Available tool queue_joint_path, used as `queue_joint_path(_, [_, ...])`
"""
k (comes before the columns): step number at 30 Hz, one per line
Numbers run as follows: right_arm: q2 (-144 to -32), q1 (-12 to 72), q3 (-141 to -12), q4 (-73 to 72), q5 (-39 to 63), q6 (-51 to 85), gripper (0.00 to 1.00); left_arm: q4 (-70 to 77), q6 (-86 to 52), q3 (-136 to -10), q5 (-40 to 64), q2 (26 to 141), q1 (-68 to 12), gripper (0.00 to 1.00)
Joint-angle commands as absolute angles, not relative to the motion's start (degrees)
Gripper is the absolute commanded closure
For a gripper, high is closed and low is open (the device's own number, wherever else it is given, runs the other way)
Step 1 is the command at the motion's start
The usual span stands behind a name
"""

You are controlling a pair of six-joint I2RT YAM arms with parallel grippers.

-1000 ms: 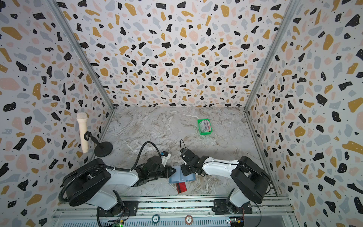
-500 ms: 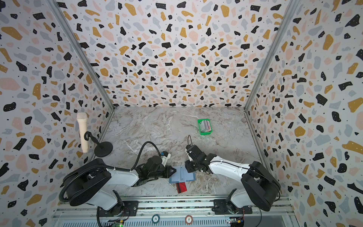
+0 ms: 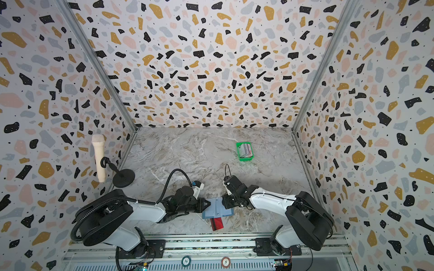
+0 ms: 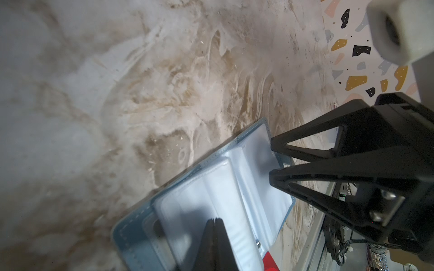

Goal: Insert credit cards into a card holder
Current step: Flip over the card slot on the card holder.

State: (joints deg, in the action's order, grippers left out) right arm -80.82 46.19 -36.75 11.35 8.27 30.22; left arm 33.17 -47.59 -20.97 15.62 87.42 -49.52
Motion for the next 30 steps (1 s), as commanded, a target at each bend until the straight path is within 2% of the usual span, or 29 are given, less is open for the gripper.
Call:
queue_joint_path(1, [-80.8,46.0,-36.1,13.9,7.6,30.8,0.54,32.8,-47.6,-19.8,16.0,88.0,-49.3,1.00])
queue_joint_path(16, [-83.6,49.4,-35.1,4.5,17.8,33.7,0.53,36.0,-49.1,-18.9,17.0,91.0,-49.2,1.00])
queue_joint_path(24, [-84.7,49.6,-36.2,3.2,18.9,33.7,0.53,37.5,-50.2,-18.0,17.2,90.2,-48.9,1.00])
queue_joint_path(30, [-84.1,49.7,-35.6,4.3,16.2,33.0,0.53,47.9,-56.3,-13.9,20.1,86.9,-45.7,1.00])
